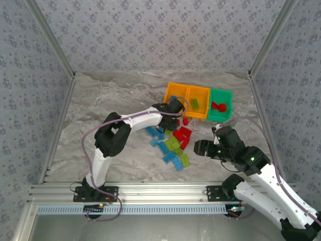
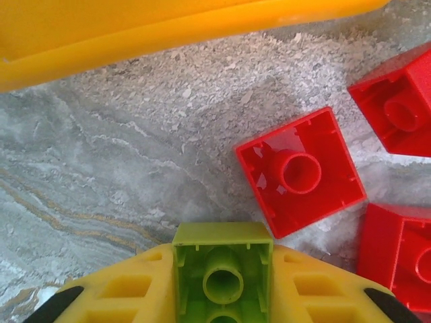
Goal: Sort the legos into containers by color
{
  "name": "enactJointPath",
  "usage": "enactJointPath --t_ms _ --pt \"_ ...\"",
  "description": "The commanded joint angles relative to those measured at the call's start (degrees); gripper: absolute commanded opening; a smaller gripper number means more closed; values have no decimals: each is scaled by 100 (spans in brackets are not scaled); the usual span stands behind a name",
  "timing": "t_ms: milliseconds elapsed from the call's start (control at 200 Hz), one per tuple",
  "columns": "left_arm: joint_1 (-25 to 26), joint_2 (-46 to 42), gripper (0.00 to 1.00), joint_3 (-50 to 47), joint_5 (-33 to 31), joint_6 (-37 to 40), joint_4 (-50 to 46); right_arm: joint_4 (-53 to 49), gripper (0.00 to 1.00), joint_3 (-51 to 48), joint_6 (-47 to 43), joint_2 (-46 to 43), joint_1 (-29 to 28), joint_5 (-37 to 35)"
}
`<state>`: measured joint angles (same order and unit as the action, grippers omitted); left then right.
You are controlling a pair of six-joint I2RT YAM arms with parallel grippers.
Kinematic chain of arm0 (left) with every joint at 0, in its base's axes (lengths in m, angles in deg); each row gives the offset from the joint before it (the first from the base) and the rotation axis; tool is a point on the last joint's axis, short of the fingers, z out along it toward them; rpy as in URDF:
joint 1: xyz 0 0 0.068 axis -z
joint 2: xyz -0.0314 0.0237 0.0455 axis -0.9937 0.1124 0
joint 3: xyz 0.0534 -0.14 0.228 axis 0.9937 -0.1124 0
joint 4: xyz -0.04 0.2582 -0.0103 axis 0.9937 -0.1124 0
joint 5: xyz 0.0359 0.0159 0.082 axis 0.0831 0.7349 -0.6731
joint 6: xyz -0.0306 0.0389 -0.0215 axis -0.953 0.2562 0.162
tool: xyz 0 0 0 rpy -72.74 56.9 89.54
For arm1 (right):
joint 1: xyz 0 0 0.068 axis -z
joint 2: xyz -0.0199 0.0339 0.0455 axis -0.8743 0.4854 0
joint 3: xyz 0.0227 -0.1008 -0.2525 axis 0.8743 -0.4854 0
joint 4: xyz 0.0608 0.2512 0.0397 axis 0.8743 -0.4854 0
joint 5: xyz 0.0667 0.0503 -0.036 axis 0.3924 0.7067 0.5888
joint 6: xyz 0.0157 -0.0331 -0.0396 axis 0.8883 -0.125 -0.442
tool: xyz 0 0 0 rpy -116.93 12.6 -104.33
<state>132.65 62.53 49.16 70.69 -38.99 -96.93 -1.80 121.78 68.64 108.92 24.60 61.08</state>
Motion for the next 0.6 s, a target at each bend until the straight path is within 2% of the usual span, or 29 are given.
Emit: enactJointPath --t_ms 0,130,250,360,595 --pt "16 -817 22 -9 155 -53 -168 -19 79 -21 265 -304 -57 -311" --pt "195 -1329 22 223 234 -17 27 24 79 7 355 -593 -63 -610" --pt "298 -1054 24 834 210 104 298 195 79 -52 381 -663 -57 -808" --pt "297 -167 24 1852 76 263 346 404 79 -181 491 -662 -62 -793" --pt "273 2529 25 5923 -366 691 -872 -32 79 -100 742 -837 -103 -763"
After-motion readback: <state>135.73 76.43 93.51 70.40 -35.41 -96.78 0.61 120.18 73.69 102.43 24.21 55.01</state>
